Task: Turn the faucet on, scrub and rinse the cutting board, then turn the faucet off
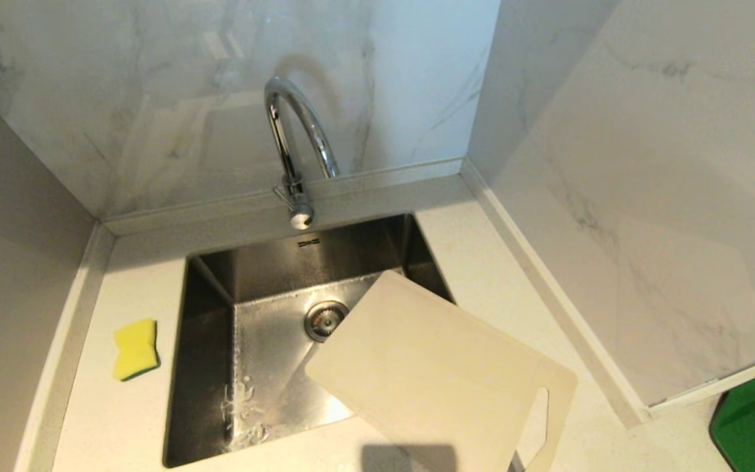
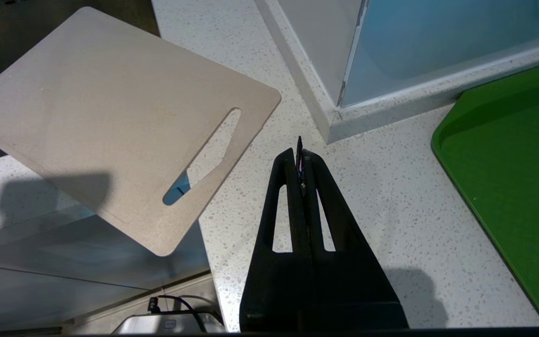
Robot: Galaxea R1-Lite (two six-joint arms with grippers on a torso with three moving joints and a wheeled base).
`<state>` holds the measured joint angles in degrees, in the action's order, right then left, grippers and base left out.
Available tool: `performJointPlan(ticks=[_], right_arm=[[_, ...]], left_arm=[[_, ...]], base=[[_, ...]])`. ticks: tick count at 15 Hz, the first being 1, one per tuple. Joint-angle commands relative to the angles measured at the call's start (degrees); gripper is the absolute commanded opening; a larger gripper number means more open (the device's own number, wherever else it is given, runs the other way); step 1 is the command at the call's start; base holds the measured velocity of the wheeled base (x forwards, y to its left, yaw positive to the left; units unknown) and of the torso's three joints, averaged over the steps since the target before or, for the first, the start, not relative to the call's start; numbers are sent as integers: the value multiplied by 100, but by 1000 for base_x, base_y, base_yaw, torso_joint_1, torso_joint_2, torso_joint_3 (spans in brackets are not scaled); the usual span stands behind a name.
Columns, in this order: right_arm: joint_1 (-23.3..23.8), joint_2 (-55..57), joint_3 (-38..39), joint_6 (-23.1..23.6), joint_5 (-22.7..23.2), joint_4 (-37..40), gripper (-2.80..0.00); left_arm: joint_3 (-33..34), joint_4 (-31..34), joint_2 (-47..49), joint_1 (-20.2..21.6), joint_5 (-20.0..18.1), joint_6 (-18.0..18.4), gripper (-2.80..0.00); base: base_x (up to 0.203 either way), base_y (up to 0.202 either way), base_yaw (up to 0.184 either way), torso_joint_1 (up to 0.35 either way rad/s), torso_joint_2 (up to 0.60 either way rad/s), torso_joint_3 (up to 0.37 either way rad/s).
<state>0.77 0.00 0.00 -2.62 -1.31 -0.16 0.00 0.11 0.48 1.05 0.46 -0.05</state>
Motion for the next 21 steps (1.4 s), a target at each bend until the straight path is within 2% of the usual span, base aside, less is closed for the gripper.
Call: performJointPlan(ticks=[1, 21], right_arm=[[2, -9, 9, -1, -1, -2, -280], [-5, -9, 9, -2, -1, -2, -280]], left_arm=[[9, -2, -75, 3, 2, -4, -280], [9, -2, -75, 1, 6, -4, -280]], base=[[0, 0, 0, 0, 0, 0], [0, 0, 0, 0, 0, 0]])
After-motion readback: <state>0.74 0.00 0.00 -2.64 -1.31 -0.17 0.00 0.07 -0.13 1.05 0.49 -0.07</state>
